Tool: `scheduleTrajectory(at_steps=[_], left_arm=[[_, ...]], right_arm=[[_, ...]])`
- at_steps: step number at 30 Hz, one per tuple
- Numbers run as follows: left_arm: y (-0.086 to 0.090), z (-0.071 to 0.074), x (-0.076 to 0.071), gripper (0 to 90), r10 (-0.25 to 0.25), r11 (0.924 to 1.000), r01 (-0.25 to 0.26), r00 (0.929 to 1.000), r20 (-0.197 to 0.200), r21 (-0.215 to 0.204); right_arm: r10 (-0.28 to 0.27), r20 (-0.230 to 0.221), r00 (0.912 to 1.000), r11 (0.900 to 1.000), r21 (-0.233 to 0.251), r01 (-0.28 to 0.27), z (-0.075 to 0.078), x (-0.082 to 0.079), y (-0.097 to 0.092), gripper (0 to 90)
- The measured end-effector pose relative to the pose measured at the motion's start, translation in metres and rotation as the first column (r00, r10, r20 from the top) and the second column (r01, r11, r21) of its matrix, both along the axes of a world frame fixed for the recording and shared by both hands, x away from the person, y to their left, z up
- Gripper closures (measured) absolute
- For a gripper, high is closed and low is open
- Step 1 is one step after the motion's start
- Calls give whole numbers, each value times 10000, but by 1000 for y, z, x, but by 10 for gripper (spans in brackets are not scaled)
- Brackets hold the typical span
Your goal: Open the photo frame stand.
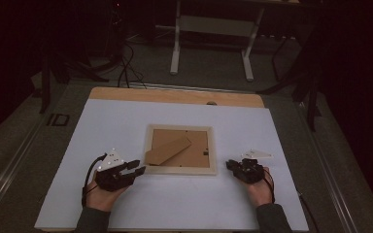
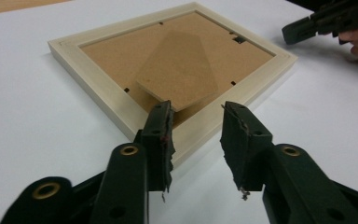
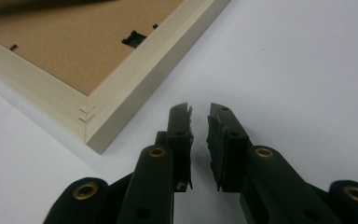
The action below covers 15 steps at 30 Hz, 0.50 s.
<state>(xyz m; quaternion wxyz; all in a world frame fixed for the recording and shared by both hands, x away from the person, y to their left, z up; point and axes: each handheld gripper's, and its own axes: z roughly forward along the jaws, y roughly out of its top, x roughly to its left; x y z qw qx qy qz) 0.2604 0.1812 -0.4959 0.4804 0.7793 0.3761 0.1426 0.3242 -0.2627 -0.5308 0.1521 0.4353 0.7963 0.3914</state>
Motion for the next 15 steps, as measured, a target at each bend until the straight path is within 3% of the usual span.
scheduleTrajectory(at_steps=[12, 13, 15], left_arm=[[1, 8, 1, 613, -101, 9998, 102, 9999, 53, -165], [3, 13, 3, 608, -161, 9991, 163, 9998, 71, -394], [3, 15, 7, 586, -265, 9985, 256, 9995, -174, -476]], right_arm=[[-69, -32, 10000, 10000, -34, 69, -2, 0, 2, 704], [-88, -28, 10000, 10000, -32, 88, -1, 0, 2, 698], [-93, -4, 10000, 10000, -15, 93, -1, 0, 1, 690]])
